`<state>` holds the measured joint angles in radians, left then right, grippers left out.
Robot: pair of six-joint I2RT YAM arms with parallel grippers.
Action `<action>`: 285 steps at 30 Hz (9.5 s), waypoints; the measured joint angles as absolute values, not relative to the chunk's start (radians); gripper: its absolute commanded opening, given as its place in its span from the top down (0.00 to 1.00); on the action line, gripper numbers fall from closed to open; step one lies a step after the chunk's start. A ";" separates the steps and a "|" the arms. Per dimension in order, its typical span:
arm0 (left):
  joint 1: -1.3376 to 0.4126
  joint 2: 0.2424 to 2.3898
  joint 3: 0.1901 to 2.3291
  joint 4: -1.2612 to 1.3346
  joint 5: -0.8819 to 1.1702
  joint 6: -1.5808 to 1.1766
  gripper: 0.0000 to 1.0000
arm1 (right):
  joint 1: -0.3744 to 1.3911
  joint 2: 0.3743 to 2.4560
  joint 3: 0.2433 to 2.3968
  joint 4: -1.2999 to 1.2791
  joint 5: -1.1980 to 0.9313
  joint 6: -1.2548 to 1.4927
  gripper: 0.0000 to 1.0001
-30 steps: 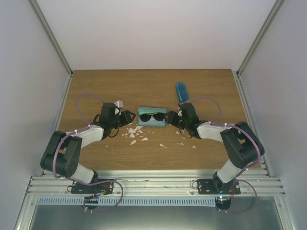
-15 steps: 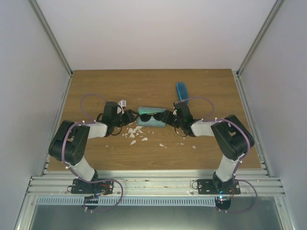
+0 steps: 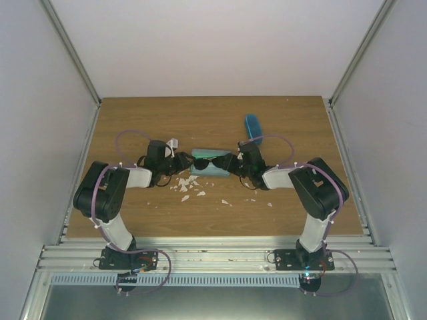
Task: Organize the sunglasses
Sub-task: Place the sunglasses in the sunglasses case, then close the sunglasses case at the center of the board, then pick up the sunglasses case from the center of the board, then place the sunglasses case at the center of the board.
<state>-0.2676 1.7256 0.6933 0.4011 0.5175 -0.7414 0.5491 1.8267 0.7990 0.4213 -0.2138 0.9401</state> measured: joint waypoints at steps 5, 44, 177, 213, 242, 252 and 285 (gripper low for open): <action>-0.268 1.736 0.705 0.401 0.522 -0.741 0.61 | 0.551 1.826 0.799 0.422 -0.222 0.959 0.57; -0.268 1.743 0.729 0.326 0.543 -0.680 0.76 | 0.659 1.665 0.826 0.056 0.014 1.019 0.70; -0.623 1.711 0.603 0.392 -0.021 -0.752 0.95 | 0.695 1.894 1.304 -0.332 0.019 0.549 0.66; -0.433 1.209 0.491 0.129 0.106 -0.721 0.46 | 0.634 1.997 1.385 -0.448 -0.290 0.059 0.00; -0.383 1.130 0.535 0.024 0.139 -0.696 0.42 | 0.819 2.003 1.369 -0.651 0.068 0.148 0.38; -0.381 1.128 0.542 0.015 0.150 -0.689 0.41 | 0.667 2.003 1.370 -0.616 0.108 0.263 0.39; -0.381 1.128 0.630 -0.057 0.197 -0.636 0.07 | 0.464 2.254 1.736 -0.602 0.125 0.349 0.00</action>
<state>-0.3809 1.1282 0.6300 -0.0570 0.1974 -0.6365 0.4637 2.2536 1.7359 -0.6018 0.1249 0.3489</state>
